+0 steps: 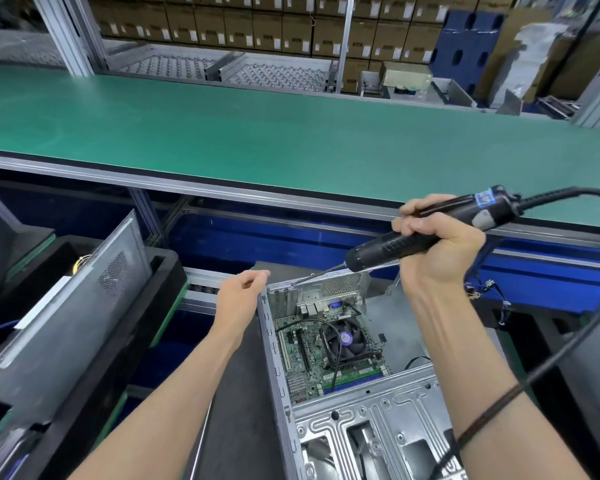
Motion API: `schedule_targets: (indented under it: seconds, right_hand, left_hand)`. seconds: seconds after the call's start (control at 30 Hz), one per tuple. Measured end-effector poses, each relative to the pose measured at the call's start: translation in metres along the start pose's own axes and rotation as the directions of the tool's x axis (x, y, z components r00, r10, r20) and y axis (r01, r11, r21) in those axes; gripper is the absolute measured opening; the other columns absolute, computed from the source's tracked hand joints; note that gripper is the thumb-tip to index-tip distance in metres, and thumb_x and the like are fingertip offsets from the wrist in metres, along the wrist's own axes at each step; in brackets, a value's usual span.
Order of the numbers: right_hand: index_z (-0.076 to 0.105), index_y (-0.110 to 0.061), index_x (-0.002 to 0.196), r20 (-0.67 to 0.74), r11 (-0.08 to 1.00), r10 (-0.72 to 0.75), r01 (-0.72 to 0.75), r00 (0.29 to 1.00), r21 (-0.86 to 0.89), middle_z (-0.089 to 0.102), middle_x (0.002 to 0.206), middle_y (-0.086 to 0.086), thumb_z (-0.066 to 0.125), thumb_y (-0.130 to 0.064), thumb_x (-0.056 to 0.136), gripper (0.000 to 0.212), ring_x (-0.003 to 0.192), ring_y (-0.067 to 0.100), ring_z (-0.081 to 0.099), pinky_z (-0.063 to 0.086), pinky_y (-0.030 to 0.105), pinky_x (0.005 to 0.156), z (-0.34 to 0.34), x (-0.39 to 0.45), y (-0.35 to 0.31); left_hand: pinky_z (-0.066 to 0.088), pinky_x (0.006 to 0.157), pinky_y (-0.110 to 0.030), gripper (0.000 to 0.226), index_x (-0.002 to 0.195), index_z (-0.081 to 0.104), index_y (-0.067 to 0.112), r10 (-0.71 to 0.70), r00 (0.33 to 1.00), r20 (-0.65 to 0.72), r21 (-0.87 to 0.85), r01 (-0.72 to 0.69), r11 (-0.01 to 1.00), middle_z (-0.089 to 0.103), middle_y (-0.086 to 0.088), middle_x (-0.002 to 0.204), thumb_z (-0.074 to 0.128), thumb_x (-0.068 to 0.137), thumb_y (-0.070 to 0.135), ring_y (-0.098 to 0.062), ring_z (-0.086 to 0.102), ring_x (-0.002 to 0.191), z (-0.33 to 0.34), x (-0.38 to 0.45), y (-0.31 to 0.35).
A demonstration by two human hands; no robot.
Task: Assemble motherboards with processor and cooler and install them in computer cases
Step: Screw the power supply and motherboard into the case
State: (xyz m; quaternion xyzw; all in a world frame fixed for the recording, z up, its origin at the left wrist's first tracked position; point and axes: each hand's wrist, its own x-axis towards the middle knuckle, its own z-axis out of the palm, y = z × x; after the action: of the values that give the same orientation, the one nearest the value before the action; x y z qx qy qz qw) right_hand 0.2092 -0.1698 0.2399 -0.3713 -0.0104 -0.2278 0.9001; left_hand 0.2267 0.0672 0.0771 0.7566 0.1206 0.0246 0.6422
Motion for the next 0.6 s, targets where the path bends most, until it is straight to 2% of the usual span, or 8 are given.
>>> schedule_targets:
  seconds: [0.07,0.17,0.27,0.4,0.43,0.53,0.6]
  right_hand:
    - [0.055,0.000,0.063,0.037,0.996,-0.023,0.026,0.999,-0.088,0.055,0.069,0.020,0.050,0.011,0.052,0.016,0.049,0.022,0.046,0.038,0.029,0.054,0.003,-0.002,0.014]
    - [0.062,-0.009,0.053,0.138,0.973,-0.064,0.093,0.988,-0.213,0.060,0.060,0.020,0.055,0.009,0.047,0.020,0.050,0.026,0.051,0.040,0.031,0.055,0.005,-0.007,0.039]
    - [0.063,-0.014,0.052,0.241,0.937,-0.046,0.125,0.969,-0.325,0.064,0.058,0.012,0.060,0.002,0.044,0.018,0.055,0.029,0.056,0.043,0.031,0.056,0.004,-0.014,0.065]
    - [0.066,-0.018,0.055,0.304,0.901,0.047,0.091,0.952,-0.423,0.066,0.060,0.009,0.061,-0.003,0.047,0.018,0.054,0.027,0.055,0.043,0.033,0.053,0.001,-0.020,0.095]
    - [0.066,-0.019,0.055,0.315,0.890,0.064,0.088,0.947,-0.447,0.067,0.061,0.009,0.060,-0.002,0.048,0.019,0.055,0.027,0.057,0.044,0.034,0.053,0.001,-0.021,0.101]
    - [0.066,-0.020,0.056,0.339,0.864,0.114,0.076,0.934,-0.498,0.067,0.061,0.011,0.059,0.005,0.051,0.026,0.057,0.026,0.058,0.046,0.040,0.053,0.004,-0.022,0.115]
    - [0.066,-0.021,0.056,0.350,0.853,0.145,0.062,0.926,-0.518,0.066,0.062,0.013,0.057,0.008,0.052,0.031,0.059,0.024,0.059,0.047,0.039,0.055,0.005,-0.024,0.122]
  left_hand:
    - [0.043,0.080,-0.016,0.016,0.089,0.076,0.035,-0.020,0.996,0.089,0.106,0.011,0.994,0.074,0.021,0.089,0.067,0.094,0.022,0.003,0.065,0.093,0.001,0.008,-0.004]
    - [0.047,0.078,-0.019,0.018,0.088,0.079,0.032,-0.043,0.993,0.111,0.109,0.031,0.994,0.075,0.015,0.085,0.071,0.091,0.016,-0.007,0.067,0.091,-0.002,0.014,-0.011]
    - [0.048,0.079,-0.019,0.015,0.091,0.078,0.032,-0.021,0.995,0.102,0.072,0.014,0.997,0.075,0.016,0.089,0.076,0.087,0.018,-0.001,0.068,0.088,-0.004,0.017,-0.016]
    - [0.045,0.063,-0.010,0.015,0.083,0.081,0.036,-0.028,0.995,0.100,0.027,0.025,0.999,0.075,0.015,0.077,0.079,0.085,0.021,0.006,0.062,0.060,-0.004,0.021,-0.022]
    - [0.047,0.067,-0.011,0.014,0.082,0.081,0.037,-0.036,0.994,0.103,0.015,0.034,0.999,0.076,0.016,0.083,0.080,0.084,0.023,0.008,0.064,0.066,-0.004,0.022,-0.023]
    - [0.049,0.094,-0.028,0.013,0.088,0.082,0.037,-0.055,0.991,0.123,0.003,0.055,0.999,0.071,0.015,0.116,0.083,0.080,0.026,-0.002,0.064,0.108,-0.006,0.029,-0.027]
    - [0.048,0.100,-0.032,0.015,0.089,0.082,0.037,-0.068,0.988,0.138,0.006,0.068,0.998,0.067,0.014,0.122,0.084,0.078,0.028,-0.004,0.060,0.116,-0.007,0.031,-0.030]
